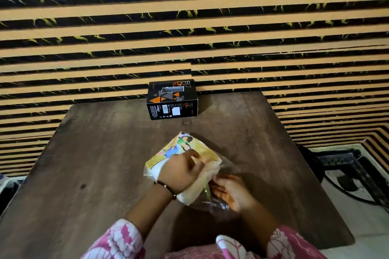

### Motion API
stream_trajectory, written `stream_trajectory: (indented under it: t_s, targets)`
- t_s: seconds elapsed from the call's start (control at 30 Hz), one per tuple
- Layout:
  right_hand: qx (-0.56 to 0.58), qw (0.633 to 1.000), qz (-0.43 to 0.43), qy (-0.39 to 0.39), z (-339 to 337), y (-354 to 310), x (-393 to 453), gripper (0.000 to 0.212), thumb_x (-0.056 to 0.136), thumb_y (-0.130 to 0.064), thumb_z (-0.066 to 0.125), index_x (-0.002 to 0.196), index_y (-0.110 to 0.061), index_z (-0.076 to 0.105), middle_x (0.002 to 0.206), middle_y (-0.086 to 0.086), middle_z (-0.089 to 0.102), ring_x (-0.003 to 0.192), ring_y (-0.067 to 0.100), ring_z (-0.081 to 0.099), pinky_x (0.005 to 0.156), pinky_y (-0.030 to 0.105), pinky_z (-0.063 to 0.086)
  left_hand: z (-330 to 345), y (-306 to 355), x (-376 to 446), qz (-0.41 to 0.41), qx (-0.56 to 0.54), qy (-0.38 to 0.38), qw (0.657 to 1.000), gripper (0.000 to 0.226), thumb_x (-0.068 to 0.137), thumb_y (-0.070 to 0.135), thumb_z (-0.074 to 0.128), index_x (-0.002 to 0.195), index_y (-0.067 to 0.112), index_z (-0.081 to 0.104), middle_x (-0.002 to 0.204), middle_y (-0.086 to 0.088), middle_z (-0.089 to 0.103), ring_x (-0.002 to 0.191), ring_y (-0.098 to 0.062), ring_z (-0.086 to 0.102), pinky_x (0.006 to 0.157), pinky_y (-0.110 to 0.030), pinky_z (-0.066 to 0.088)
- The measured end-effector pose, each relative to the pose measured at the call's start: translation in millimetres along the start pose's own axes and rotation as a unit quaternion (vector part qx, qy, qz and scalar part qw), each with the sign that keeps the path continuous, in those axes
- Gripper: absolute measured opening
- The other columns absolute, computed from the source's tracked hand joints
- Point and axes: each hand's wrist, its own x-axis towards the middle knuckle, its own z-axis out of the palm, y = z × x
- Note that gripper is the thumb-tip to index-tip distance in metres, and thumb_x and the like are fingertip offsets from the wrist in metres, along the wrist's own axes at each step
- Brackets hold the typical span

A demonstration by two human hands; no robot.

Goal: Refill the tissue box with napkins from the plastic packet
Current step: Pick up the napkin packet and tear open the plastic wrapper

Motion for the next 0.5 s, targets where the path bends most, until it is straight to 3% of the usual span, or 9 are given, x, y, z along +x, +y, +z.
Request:
stream_trajectory:
  t_s: [0.1, 0.2, 0.3, 0.37, 0.43, 0.5]
  targets:
    - [-0.014, 0.999, 0.018, 0.026, -1.5, 1.4, 4.2, 0.014, 0.08, 0.002, 0.063, 0.093, -0.003, 0.06, 0.089, 0.015, 0.066, 0.082, 0.023, 0.063, 0.076, 0.033, 0.052, -13.3, -42.9, 16.7, -0.093, 0.058, 0.019, 0.994, 0.049, 0.086, 0.05, 0.044, 0.127, 0.026, 0.05, 0.129, -0.007, 0.055, 0.113, -0.032, 0.055, 0.092, -0.041, 0.047]
    - [-0.014, 1.0, 0.02, 0.011, -3.5, 1.3, 7.3, 0.01, 0.081, 0.003, 0.062, 0.083, -0.006, 0.059, 0.087, 0.014, 0.065, 0.082, 0.024, 0.061, 0.08, 0.034, 0.05, -8.0, -73.0, 10.9, -0.159, 0.118, -0.044, 0.979, 0.056, 0.089, 0.047, 0.047, 0.14, 0.029, 0.035, 0.149, -0.007, 0.033, 0.131, -0.033, 0.038, 0.108, -0.045, 0.034]
    - [-0.025, 0.999, 0.034, -0.011, -3.5, -3.2, 6.9, 0.008, 0.084, 0.002, 0.058, 0.085, -0.005, 0.061, 0.081, 0.011, 0.066, 0.077, 0.021, 0.061, 0.068, 0.03, 0.052, 1.4, -77.0, -4.6, -0.177, 0.136, -0.091, 0.97, 0.057, 0.088, 0.048, 0.046, 0.14, 0.027, 0.033, 0.144, -0.006, 0.036, 0.126, -0.033, 0.043, 0.104, -0.042, 0.039]
    - [-0.053, 0.997, 0.045, -0.03, -5.0, -7.2, 5.2, 0.013, 0.079, -0.003, 0.064, 0.092, -0.005, 0.064, 0.072, 0.007, 0.07, 0.068, 0.018, 0.064, 0.062, 0.029, 0.054, 0.8, -71.6, -10.3, -0.187, 0.143, -0.082, 0.968, 0.045, 0.091, 0.042, 0.043, 0.128, 0.017, 0.048, 0.13, -0.012, 0.051, 0.116, -0.035, 0.052, 0.096, -0.038, 0.045]
    - [-0.078, 0.995, 0.052, -0.041, -7.7, -10.7, 5.0, 0.028, 0.076, -0.011, 0.069, 0.102, 0.0, 0.065, 0.086, 0.012, 0.071, 0.082, 0.026, 0.066, 0.079, 0.038, 0.054, -2.3, -68.9, -13.9, -0.206, 0.125, -0.068, 0.968, 0.034, 0.093, 0.033, 0.041, 0.109, 0.008, 0.057, 0.116, -0.017, 0.062, 0.108, -0.037, 0.057, 0.086, -0.035, 0.046]
    - [-0.112, 0.992, 0.051, -0.04, -9.5, -15.7, 1.6, 0.033, 0.074, -0.019, 0.072, 0.101, -0.002, 0.065, 0.103, 0.015, 0.068, 0.103, 0.032, 0.061, 0.099, 0.046, 0.044, -4.4, -73.1, -19.9, -0.255, 0.053, -0.025, 0.965, 0.028, 0.092, 0.029, 0.044, 0.103, 0.007, 0.058, 0.112, -0.018, 0.065, 0.105, -0.038, 0.059, 0.081, -0.034, 0.046]
